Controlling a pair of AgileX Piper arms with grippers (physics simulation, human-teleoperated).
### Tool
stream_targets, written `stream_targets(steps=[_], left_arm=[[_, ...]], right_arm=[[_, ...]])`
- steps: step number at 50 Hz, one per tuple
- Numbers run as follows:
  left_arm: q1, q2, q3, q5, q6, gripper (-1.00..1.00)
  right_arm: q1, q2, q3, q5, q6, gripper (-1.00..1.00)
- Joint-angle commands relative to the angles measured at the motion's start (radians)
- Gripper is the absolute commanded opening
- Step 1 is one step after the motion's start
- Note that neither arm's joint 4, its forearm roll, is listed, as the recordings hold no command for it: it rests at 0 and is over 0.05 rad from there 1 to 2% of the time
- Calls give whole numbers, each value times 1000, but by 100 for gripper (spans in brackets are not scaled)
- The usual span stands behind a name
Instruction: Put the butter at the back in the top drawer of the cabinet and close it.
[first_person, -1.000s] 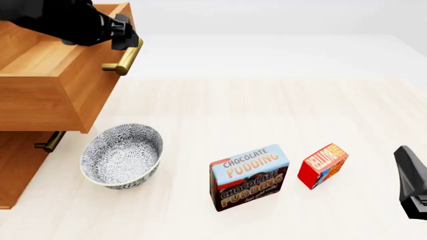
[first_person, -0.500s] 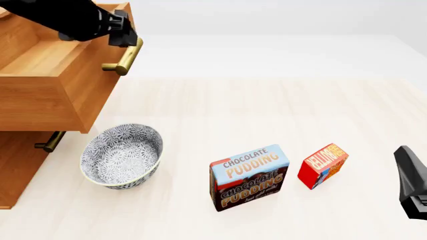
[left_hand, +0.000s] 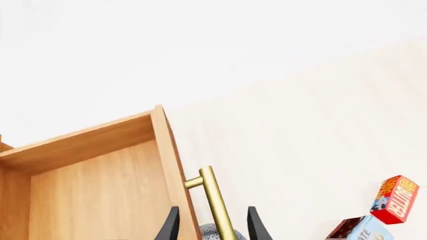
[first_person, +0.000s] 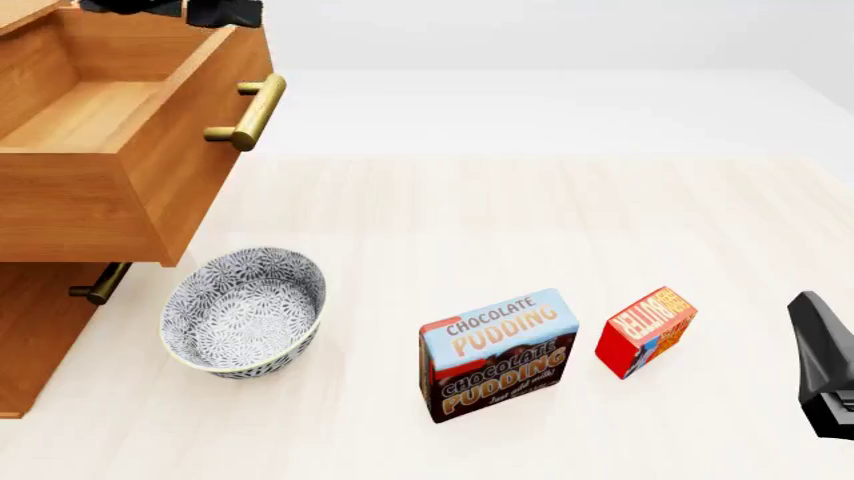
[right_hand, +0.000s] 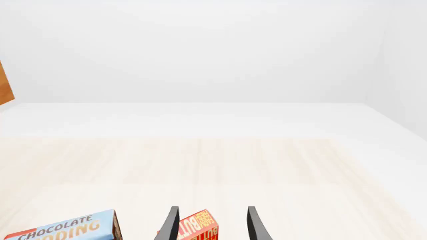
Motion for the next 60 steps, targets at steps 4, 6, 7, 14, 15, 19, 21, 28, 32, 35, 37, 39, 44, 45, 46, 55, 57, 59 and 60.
stream_targets(steps=[4, 6, 7, 14, 15, 19, 21, 28, 32, 35, 37, 39, 44, 45, 46, 55, 57, 59, 60], left_arm=[[-31, -53, -32, 30, 25, 100], [-39, -55, -37, 32, 27, 100], [-47, -55, -42, 33, 28, 100], [-83, -41, -61, 30, 40, 100], [-98, -33, -72, 31, 41, 100], [-146, -2, -103, 29, 47, 100], [-156, 5, -108, 27, 50, 100], [-226, 57, -145, 17, 45, 100], [-257, 86, -159, 8, 41, 100], [-274, 102, -168, 3, 34, 100], [-286, 116, -167, -8, 34, 100], [-303, 129, -167, -21, 28, 100], [-364, 189, -176, -48, 3, 100], [-378, 209, -180, -53, -6, 100], [-378, 209, -180, -53, -6, 100], [-424, 295, -184, -90, -35, 100], [-424, 295, -184, -90, -35, 100], [-424, 295, -184, -90, -35, 100], [-456, 357, -224, -93, -50, 100]], right_arm=[[0, 0, 0, 0, 0, 100], [0, 0, 0, 0, 0, 100], [0, 0, 0, 0, 0, 100], [0, 0, 0, 0, 0, 100], [0, 0, 0, 0, 0, 100], [0, 0, 0, 0, 0, 100], [0, 0, 0, 0, 0, 100], [0, 0, 0, 0, 0, 100], [0, 0, 0, 0, 0, 100], [0, 0, 0, 0, 0, 100], [0, 0, 0, 0, 0, 100], [0, 0, 0, 0, 0, 100], [0, 0, 0, 0, 0, 100], [0, 0, 0, 0, 0, 100], [0, 0, 0, 0, 0, 100], [0, 0, 0, 0, 0, 100], [0, 0, 0, 0, 0, 100], [0, 0, 0, 0, 0, 100], [0, 0, 0, 0, 0, 100]])
